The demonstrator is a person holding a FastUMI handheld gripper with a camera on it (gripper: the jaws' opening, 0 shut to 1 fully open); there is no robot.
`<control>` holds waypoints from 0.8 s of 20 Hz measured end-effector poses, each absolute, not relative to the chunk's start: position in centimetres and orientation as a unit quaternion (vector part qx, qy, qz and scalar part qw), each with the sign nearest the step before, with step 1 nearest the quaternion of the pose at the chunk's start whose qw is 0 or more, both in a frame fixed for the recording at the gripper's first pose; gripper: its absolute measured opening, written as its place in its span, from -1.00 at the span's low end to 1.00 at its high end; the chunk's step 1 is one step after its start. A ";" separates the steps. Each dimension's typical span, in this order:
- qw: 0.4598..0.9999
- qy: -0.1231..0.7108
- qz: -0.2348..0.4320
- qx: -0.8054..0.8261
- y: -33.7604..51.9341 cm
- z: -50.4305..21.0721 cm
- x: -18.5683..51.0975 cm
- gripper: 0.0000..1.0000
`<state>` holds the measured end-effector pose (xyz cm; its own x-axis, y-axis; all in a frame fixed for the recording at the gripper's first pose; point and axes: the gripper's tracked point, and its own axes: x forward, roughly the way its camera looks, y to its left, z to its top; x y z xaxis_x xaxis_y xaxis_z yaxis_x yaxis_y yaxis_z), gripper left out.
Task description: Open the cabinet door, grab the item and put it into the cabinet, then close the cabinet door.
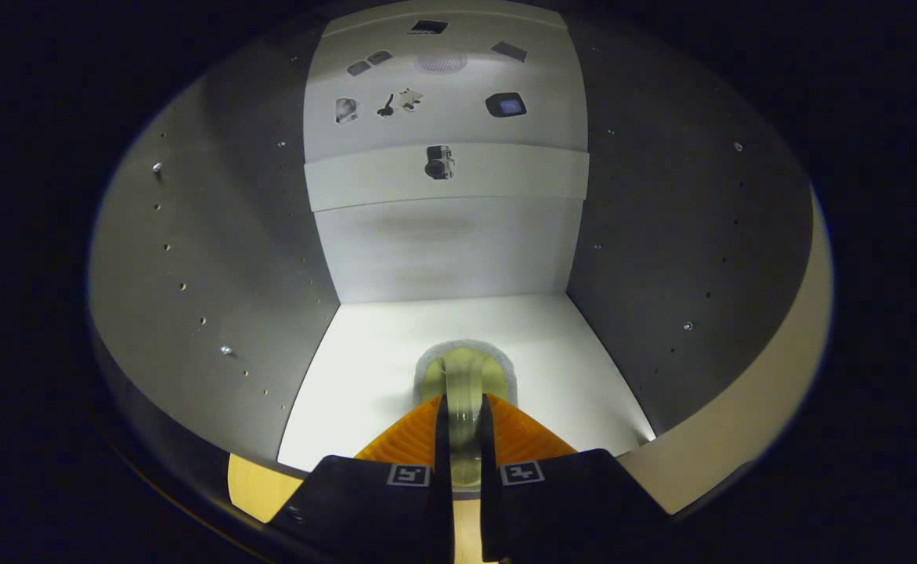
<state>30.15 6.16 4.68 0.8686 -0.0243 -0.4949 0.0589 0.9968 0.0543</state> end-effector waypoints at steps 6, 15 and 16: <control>0.966 0.253 -0.027 0.040 6.4 3.9 32.4 -0.63; 0.974 0.224 -0.026 0.037 6.5 4.9 32.5 0.94; 0.976 0.213 -0.024 0.037 6.6 5.6 32.1 0.94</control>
<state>32.07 6.56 5.64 0.9079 -0.0304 -0.4181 0.0620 0.9961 0.0624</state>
